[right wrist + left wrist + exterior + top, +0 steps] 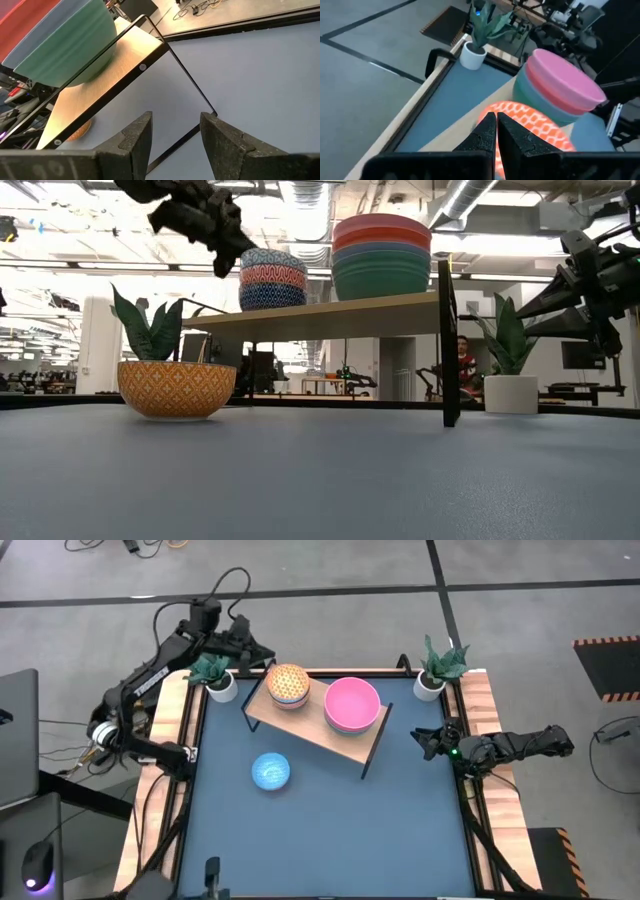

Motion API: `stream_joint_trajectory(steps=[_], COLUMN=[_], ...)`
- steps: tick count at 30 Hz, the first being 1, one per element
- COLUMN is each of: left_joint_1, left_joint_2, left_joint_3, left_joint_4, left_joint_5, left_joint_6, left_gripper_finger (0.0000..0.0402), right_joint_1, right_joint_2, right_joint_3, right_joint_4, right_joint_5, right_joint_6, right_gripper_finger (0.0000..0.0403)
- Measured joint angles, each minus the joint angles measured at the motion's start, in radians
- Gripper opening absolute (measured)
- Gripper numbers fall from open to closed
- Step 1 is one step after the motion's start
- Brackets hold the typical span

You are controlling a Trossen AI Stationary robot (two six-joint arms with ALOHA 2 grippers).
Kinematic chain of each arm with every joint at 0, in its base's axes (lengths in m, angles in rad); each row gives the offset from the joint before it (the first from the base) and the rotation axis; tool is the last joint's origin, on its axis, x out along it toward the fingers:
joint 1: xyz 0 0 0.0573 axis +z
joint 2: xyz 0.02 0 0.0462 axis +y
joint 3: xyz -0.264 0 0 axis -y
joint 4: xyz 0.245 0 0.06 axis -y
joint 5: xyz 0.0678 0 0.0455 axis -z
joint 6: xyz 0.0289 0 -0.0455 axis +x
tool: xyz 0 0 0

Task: Place and stack bowls onto a shelf
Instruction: Stack the printed orange bowl onto the printed blue bowl on the shelf, then stack the printed blue bowl on the printed orange bowl on the shelf

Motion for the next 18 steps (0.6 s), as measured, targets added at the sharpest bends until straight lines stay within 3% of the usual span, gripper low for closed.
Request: stream_joint_trajectory(steps=[5, 11, 13, 18], left_joint_1=[-0.050, -0.255, -0.355, -0.633], left_joint_2=[-0.106, -0.271, -0.305, -0.289], left_joint_3=[0.000, 0.000, 0.001, 0.000], left_joint_4=[-0.054, -0.175, -0.223, -0.346], left_joint_5=[-0.013, -0.119, -0.178, -0.439], left_joint_6=[-0.048, -0.048, -0.048, -0.042], left_gripper_finger=[0.0000, 0.0000, 0.0000, 0.0003], right_joint_1=[0.000, 0.000, 0.000, 0.000], right_joint_2=[0.000, 0.000, 0.000, 0.000], right_joint_3=[0.000, 0.000, 0.000, 0.000], right_joint_4=[0.000, 0.000, 0.000, 0.000], right_joint_5=[0.000, 0.000, 0.000, -0.001], right_joint_6=[0.000, 0.000, 0.000, -0.024], right_gripper_finger=[0.0191, 0.0191, 0.0191, 0.0191])
